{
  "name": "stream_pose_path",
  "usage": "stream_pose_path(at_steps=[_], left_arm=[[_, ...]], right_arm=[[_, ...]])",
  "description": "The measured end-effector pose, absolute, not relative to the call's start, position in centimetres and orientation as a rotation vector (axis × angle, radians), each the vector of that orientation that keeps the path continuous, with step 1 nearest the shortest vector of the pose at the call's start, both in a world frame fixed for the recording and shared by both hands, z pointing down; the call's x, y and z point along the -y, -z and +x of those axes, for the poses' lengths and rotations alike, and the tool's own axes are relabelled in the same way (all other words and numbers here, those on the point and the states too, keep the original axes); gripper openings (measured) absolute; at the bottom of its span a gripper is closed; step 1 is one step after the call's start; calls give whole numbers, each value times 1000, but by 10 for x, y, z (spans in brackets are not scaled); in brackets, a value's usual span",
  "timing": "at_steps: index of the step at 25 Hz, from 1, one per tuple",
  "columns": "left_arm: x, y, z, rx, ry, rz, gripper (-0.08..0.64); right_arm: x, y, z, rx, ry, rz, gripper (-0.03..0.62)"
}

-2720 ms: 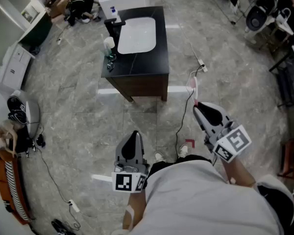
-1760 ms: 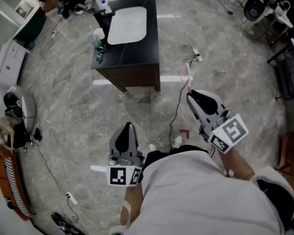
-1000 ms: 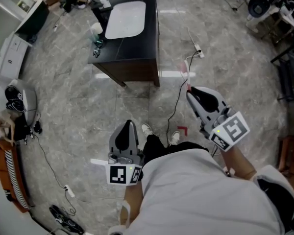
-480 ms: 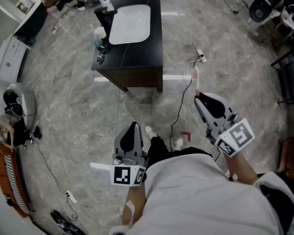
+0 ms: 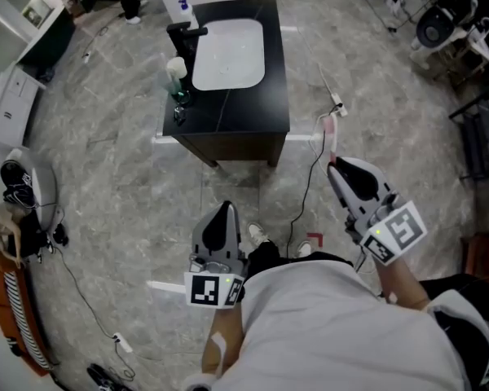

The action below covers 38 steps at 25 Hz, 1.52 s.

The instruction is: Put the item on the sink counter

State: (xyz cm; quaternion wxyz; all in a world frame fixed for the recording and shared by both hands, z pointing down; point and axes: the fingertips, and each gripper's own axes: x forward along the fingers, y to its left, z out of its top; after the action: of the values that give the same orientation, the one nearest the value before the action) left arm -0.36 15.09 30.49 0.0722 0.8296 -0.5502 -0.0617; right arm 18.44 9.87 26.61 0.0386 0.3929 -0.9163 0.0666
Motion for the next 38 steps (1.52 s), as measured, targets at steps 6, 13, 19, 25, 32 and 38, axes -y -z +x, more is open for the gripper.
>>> stream_pose_path(at_steps=[6, 13, 19, 25, 32, 38], left_arm=[[-122, -311, -37, 1631, 222, 2482, 3], [-107, -318, -67, 1593, 253, 2473, 3], [-101, -317, -70, 1576, 267, 2482, 3], [-94, -314, -71, 1574, 269, 2495, 3], [-73, -310, -75, 1644, 258, 2476, 3], [-39, -310, -77, 1720, 218, 2425, 3]], right_arm=[[-74, -262, 153, 2765, -166, 1232, 63], [-62, -258, 121, 2737, -137, 1247, 63], [-56, -252, 113, 2735, -117, 1254, 63], [-47, -253, 109, 2739, -119, 1246, 63], [-13, -257, 97, 2793, -126, 1173, 63], [28, -258, 93, 2845, -144, 1087, 63]])
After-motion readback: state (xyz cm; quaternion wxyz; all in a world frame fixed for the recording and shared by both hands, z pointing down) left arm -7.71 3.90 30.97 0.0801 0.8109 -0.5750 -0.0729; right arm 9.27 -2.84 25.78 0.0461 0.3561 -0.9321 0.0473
